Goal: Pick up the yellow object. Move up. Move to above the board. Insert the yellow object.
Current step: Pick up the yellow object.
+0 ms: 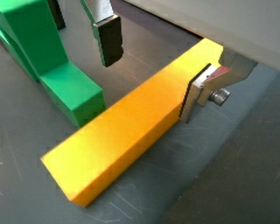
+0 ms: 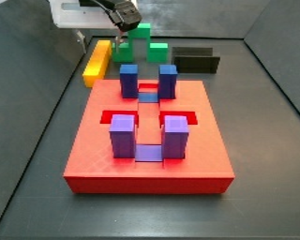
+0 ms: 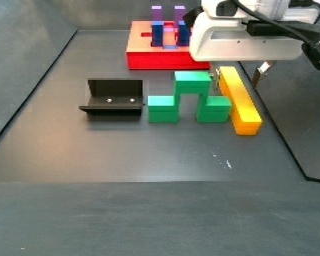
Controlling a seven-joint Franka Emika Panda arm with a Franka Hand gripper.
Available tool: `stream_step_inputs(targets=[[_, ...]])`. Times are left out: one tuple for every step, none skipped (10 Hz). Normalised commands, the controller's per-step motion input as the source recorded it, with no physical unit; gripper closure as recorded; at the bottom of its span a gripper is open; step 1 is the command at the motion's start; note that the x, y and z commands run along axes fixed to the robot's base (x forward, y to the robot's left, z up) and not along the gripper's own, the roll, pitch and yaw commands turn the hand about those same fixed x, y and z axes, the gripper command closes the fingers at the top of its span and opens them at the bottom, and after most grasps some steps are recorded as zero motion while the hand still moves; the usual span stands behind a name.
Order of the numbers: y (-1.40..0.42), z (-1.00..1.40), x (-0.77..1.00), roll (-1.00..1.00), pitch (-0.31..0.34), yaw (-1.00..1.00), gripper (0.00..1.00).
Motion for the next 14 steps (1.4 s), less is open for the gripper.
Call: stream_step_inputs(targets=[[-0.11, -0.23, -0.02, 0.16, -0.021, 0.00, 0.00], [-0.07, -0.19, 0.00, 0.17, -0.020, -0.01, 0.00], [-0.05, -0.21, 0.00, 0.19, -0.026, 0.00, 0.00], [-0.06, -0.21, 0.00, 0.20, -0.034, 0.00, 0.00], [-0.06, -0.22, 0.00, 0.21, -0.043, 0.00, 0.00], [-0.05, -0.23, 0.00, 0.21, -0.046, 0.00, 0.00], [-0.01, -0.26, 0.00, 0.22, -0.054, 0.00, 0.00], [0.00, -0.26, 0.00, 0.22, -0.059, 0.00, 0.00], [0.00, -0.25, 0.00, 0.22, -0.050, 0.00, 0.00], [0.00, -0.20, 0.00, 0.16, -0.031, 0.00, 0.00], [-0.01, 0.00, 0.00, 0.09, 0.000, 0.00, 0.00], [0.00, -0.01, -0.01, 0.00, 0.000, 0.00, 0.00], [0.16, -0.04, -0.03, -0.12, 0.000, 0.00, 0.00], [0.00, -0.02, -0.02, 0.00, 0.000, 0.00, 0.00]])
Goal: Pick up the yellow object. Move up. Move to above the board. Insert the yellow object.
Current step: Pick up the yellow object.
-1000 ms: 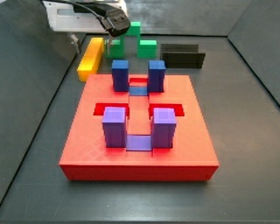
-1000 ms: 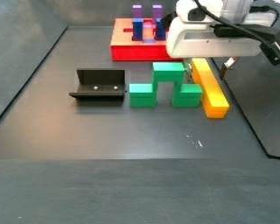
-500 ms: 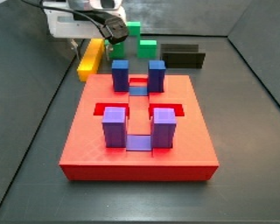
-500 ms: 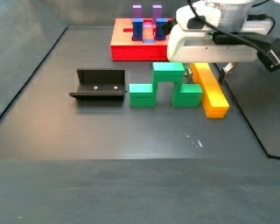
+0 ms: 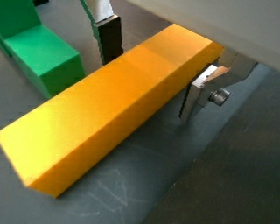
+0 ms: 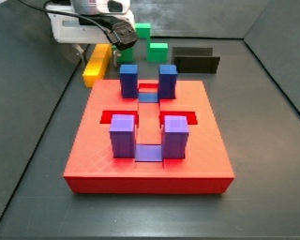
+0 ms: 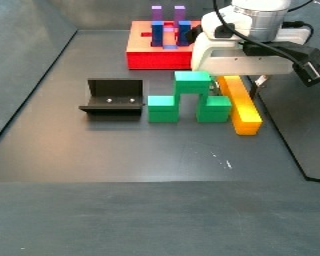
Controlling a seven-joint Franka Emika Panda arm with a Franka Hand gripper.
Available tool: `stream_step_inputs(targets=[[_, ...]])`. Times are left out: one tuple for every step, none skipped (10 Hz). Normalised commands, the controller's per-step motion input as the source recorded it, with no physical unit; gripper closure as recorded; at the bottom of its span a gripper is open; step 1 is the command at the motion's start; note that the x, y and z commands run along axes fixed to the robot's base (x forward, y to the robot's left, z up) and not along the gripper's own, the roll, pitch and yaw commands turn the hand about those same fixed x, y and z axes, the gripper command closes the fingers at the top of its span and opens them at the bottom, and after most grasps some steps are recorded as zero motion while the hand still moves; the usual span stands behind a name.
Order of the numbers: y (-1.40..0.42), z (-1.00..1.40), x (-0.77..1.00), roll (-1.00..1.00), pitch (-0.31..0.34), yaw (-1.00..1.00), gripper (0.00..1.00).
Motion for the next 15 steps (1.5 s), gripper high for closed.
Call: stream_step_inputs(targets=[[0.00, 0.00, 0.00, 0.00, -0.016, 0.00, 0.00], [0.00, 0.00, -0.02, 0.00, 0.000, 0.00, 0.00], [-0.15, -0.01, -0.13, 0.06, -0.019, 0.00, 0.00], [-0.23, -0.03, -0.15, 0.10, -0.016, 0.00, 0.00], [0.00, 0.00, 0.00, 0.00, 0.000, 0.00, 1.00], [0.00, 0.00, 0.00, 0.00, 0.000, 0.00, 1.00], [0.00, 0.00, 0.00, 0.00, 0.000, 0.00, 1.00], [0.00, 0.00, 0.00, 0.00, 0.000, 0.00, 1.00], [0.00, 0.00, 0.00, 0.00, 0.000, 0.00, 1.00], [0.00, 0.00, 0.00, 0.00, 0.000, 0.00, 1.00], [0.00, 0.00, 0.00, 0.00, 0.000, 0.00, 1.00], [0.00, 0.00, 0.00, 0.00, 0.000, 0.00, 1.00], [0.00, 0.00, 0.00, 0.00, 0.000, 0.00, 1.00], [0.00, 0.00, 0.00, 0.00, 0.000, 0.00, 1.00], [0.00, 0.00, 0.00, 0.00, 0.000, 0.00, 1.00]])
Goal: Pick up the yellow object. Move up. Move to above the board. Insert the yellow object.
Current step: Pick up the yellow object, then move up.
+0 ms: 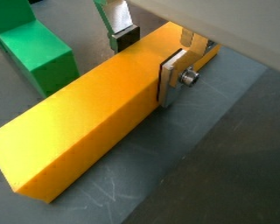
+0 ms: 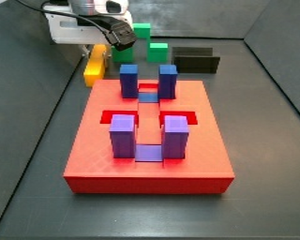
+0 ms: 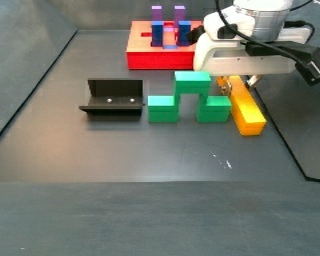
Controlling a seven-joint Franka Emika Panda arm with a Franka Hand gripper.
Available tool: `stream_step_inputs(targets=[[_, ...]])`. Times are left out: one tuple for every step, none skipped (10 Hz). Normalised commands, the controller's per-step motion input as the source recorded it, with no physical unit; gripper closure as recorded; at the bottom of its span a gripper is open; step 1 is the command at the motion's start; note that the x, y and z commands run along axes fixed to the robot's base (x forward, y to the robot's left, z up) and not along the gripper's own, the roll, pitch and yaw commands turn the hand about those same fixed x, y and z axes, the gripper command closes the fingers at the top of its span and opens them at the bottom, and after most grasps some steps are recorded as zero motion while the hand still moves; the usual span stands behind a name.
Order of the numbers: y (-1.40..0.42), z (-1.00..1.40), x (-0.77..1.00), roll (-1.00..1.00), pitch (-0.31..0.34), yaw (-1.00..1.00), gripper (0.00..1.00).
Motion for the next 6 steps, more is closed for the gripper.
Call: stream_step_inputs(targets=[[0.00, 0.00, 0.00, 0.00, 0.000, 0.00, 1.00], [0.00, 0.00, 0.00, 0.00, 0.000, 0.00, 1.00], [0.00, 0.00, 0.00, 0.00, 0.000, 0.00, 1.00], [0.00, 0.00, 0.00, 0.00, 0.000, 0.00, 1.00], [0.00, 0.00, 0.00, 0.00, 0.000, 0.00, 1.00], [0.00, 0.83, 0.00, 0.00, 0.000, 0.00, 1.00]])
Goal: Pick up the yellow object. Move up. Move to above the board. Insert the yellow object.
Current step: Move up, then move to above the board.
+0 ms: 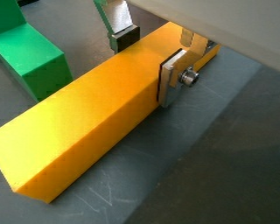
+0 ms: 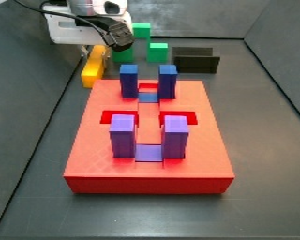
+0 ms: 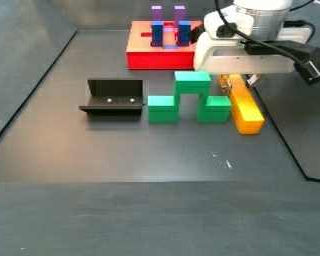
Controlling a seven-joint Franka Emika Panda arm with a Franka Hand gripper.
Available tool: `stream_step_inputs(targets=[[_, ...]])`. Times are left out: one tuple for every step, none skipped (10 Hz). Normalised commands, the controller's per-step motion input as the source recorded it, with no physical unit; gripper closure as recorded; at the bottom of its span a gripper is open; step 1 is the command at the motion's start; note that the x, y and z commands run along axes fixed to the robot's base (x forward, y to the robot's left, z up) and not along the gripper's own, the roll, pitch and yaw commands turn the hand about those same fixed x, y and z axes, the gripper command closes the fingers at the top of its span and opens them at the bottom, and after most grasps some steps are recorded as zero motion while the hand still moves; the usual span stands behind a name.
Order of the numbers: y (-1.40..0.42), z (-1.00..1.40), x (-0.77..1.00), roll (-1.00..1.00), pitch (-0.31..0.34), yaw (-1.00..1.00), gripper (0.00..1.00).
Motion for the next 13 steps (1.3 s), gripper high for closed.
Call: stream_step_inputs(targets=[[0.00, 0.83, 0.05, 0.00, -0.008, 0.02, 1.00], [-0.01, 0.64, 0.01, 0.00, 0.039, 0.02, 1.00], [-0.01, 0.46, 0.00, 0.00, 0.037, 0.02, 1.00], [0.00, 1.40, 0.00, 0.00, 0.000, 0.00, 1.00], [0.00, 1.40, -0.01, 0.00, 0.025, 0.00, 1.00], [0.00, 1.40, -0.04, 0.00, 0.044, 0.00, 1.00], [0.00, 1.40, -0.04, 0.01, 0.029, 0.00, 1.00], [0.01, 1.40, -0.01, 0.01, 0.025, 0.00, 1.00], [0.01, 1.40, 0.02, 0.01, 0.068, 0.00, 1.00], [0.01, 1.40, 0.02, 0.01, 0.079, 0.00, 1.00], [0.00, 0.77, 0.02, 0.01, 0.069, 0.00, 1.00], [0.00, 0.42, 0.03, 0.01, 0.055, 0.00, 1.00], [0.00, 0.20, 0.04, 0.01, 0.051, 0.00, 1.00]])
